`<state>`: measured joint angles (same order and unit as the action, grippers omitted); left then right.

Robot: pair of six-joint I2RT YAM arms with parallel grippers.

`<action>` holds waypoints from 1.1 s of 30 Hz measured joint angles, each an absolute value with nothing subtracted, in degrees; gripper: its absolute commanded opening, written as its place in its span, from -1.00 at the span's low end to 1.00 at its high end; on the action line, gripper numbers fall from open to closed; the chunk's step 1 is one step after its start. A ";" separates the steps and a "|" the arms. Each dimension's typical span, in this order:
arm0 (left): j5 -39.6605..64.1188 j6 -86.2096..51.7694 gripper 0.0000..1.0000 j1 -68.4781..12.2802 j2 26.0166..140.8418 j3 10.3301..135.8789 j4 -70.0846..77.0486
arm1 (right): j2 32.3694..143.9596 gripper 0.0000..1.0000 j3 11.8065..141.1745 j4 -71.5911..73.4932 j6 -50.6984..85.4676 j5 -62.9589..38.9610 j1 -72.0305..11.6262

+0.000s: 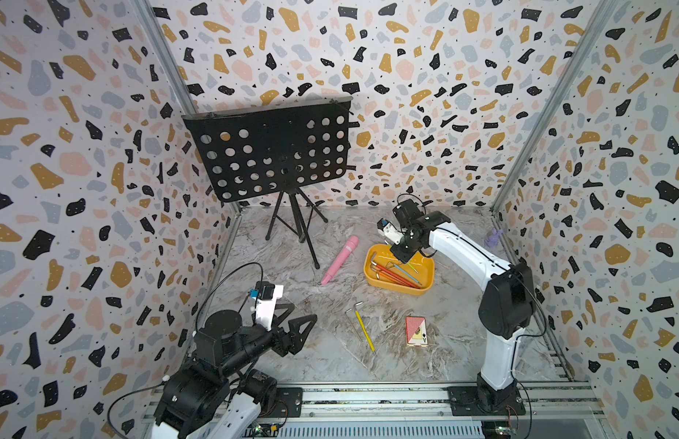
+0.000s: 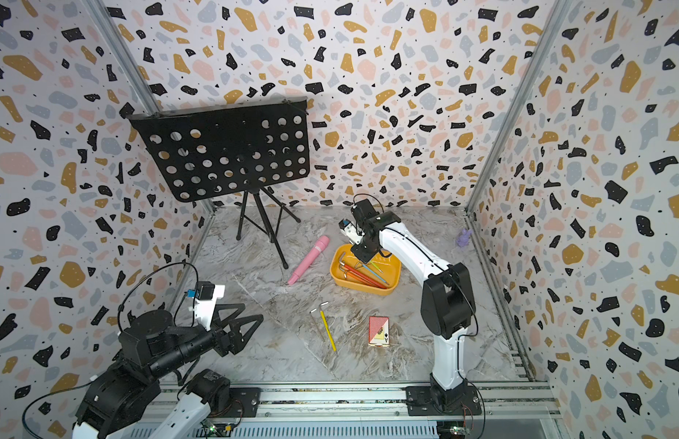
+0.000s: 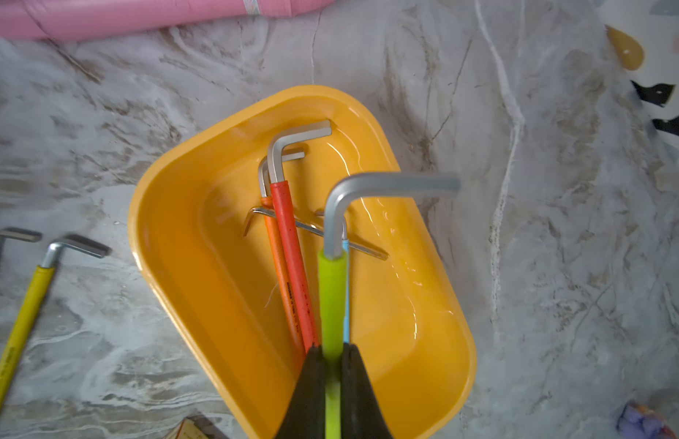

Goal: Put the hex key on the desktop into the storage box
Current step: Place the Allen key in the storage box.

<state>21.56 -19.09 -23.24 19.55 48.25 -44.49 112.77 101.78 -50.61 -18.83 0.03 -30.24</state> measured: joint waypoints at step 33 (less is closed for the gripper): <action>21.56 -19.09 0.72 -23.24 19.57 48.23 -44.49 | 127.92 -0.26 107.28 -56.36 -18.06 5.72 -29.36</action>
